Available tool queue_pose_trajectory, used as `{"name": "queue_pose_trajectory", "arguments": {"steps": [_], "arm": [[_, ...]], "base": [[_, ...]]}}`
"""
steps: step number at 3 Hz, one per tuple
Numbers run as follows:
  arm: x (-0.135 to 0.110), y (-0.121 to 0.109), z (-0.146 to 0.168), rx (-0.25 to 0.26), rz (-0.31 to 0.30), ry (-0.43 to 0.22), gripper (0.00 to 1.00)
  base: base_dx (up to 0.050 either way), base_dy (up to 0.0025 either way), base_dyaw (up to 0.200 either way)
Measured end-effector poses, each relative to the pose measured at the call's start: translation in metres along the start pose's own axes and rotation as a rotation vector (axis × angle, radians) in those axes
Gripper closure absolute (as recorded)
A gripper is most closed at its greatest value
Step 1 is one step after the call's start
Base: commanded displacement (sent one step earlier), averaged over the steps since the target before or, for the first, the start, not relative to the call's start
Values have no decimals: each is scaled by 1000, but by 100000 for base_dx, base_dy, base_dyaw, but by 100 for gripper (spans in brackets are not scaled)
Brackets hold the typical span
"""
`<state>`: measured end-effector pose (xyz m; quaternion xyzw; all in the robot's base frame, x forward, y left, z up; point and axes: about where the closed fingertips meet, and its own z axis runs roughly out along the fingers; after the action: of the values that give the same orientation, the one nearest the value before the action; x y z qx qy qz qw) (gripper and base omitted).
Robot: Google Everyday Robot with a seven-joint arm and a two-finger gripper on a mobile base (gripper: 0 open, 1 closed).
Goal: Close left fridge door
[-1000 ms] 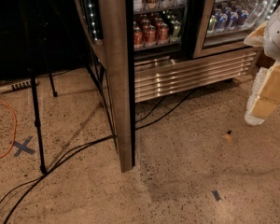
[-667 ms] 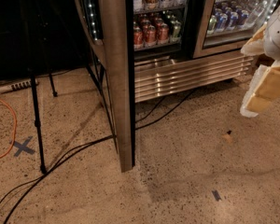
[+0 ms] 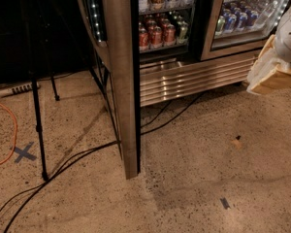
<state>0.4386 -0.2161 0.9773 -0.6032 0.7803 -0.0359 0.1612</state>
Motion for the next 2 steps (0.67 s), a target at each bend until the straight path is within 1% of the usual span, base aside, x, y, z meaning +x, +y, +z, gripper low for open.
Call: {"name": "queue_pose_trajectory", "arguments": {"steps": [1, 2], "arm": [[0, 0, 0, 0, 0, 0, 89], [0, 0, 0, 0, 0, 0, 100]], "base": [[0, 0, 0], [0, 0, 0]]}}
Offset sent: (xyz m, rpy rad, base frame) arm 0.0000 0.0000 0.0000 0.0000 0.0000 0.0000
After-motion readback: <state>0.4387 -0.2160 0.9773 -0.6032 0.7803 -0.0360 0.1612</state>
